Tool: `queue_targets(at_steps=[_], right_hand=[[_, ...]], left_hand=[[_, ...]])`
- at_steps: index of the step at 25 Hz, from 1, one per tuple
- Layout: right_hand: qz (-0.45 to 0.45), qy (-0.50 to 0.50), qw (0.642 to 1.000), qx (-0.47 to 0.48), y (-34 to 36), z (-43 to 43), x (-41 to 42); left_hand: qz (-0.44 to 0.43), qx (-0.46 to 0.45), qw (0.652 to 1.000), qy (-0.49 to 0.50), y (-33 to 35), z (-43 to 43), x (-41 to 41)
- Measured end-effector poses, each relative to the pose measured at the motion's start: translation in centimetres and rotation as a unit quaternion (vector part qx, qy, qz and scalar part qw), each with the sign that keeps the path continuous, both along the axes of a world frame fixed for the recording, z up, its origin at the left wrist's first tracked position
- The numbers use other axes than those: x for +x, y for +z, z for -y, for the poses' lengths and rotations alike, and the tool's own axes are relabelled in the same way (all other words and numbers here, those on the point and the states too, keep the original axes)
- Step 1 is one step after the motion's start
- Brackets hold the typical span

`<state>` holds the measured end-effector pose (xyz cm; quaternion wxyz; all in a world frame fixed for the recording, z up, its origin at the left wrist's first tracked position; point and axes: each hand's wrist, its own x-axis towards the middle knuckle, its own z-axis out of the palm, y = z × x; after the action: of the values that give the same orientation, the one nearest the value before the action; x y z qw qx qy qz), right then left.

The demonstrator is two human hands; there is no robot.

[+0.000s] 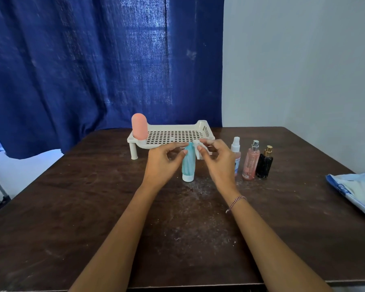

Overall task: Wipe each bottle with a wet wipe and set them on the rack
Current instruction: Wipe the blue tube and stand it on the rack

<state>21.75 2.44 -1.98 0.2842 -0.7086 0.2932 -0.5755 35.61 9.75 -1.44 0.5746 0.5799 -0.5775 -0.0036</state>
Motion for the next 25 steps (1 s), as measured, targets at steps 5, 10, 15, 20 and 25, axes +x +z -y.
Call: queue_targets(at_steps=[5,10,15,20,25], right_hand=[[-0.025,0.004,1.000,-0.014,-0.5,-0.1,0.4],[-0.004,0.012,0.999,0.047,-0.6,0.2,0.5],[0.001,0.024,0.997,0.069,-0.6,0.2,0.6],[0.003,0.019,0.997,0.075,-0.4,0.2,0.6],[0.013,-0.016,0.999,0.048,-0.3,0.1,0.3]], left_hand=[[-0.143,0.010,0.987,-0.072,-0.3,0.6,-0.2],[-0.129,0.025,0.985,-0.109,-0.4,1.0,0.3],[-0.227,0.097,0.943,-0.225,-0.7,1.4,0.3],[-0.285,0.114,0.910,-0.279,-0.6,1.4,1.1],[-0.291,0.127,0.903,-0.290,-0.7,1.4,1.1]])
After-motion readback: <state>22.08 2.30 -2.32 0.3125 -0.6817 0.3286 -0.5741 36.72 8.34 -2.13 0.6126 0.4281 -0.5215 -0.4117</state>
